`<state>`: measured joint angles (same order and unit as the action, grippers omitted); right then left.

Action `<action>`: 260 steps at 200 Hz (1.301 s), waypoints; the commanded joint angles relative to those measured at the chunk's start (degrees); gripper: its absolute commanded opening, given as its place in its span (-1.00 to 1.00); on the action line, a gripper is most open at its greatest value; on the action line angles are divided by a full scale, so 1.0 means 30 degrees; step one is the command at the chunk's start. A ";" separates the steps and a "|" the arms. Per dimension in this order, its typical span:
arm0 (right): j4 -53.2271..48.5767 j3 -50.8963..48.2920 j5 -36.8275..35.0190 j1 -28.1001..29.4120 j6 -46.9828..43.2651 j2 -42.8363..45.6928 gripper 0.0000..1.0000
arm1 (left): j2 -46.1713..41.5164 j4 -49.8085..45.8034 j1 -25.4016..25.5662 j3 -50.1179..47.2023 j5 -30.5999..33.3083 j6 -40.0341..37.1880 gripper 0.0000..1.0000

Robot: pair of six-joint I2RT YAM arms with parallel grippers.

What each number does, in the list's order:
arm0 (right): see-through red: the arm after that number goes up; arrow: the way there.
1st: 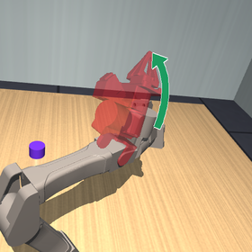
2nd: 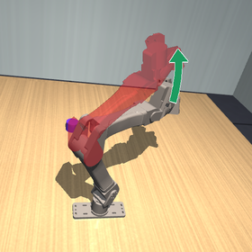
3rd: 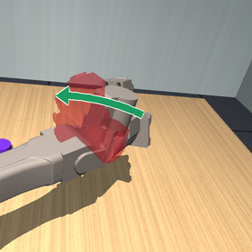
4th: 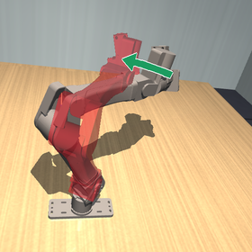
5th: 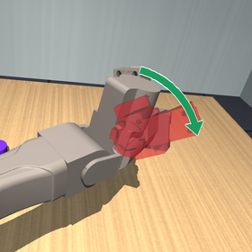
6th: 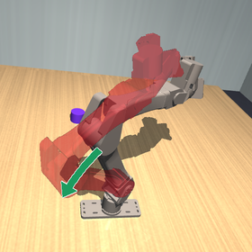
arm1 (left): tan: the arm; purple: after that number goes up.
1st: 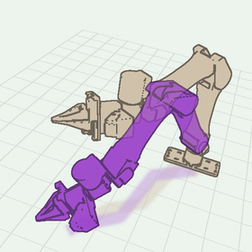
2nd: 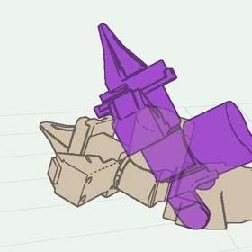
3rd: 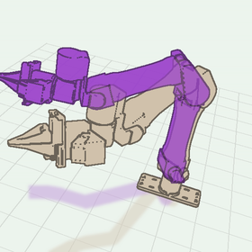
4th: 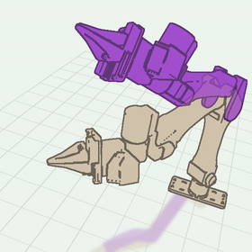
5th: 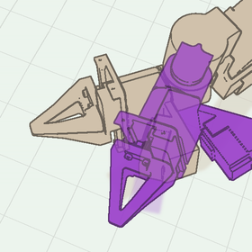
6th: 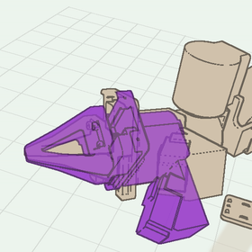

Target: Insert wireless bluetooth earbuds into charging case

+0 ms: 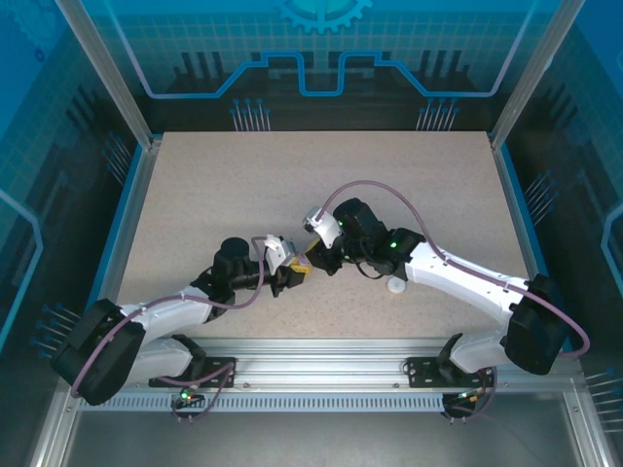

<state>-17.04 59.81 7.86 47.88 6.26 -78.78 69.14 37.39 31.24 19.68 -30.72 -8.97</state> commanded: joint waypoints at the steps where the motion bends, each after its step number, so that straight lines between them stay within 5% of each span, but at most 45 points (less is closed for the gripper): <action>1: -0.0399 -0.0193 0.0586 0.0538 -0.0666 -0.0256 -0.72 | -0.0460 0.0838 0.0132 -0.0029 -0.0219 0.0014 -0.73; 97: -0.1629 0.0624 0.0779 0.0883 -0.1970 -0.0849 -0.70 | -0.0577 0.0866 0.0117 -0.0020 -0.0278 0.0091 -0.73; 170: -0.1501 0.0823 0.0517 0.0883 -0.1615 -0.0621 -0.43 | -0.0599 0.0861 0.0135 -0.0038 -0.0285 0.0167 -0.73; 260: -0.0575 0.0846 0.0461 0.0798 -0.0207 0.0292 -0.33 | -0.0489 0.1101 0.0160 -0.0099 -0.0253 0.0274 -0.73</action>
<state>-19.68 60.88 8.60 49.60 3.40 -79.92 68.82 37.06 31.31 19.59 -30.72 -8.91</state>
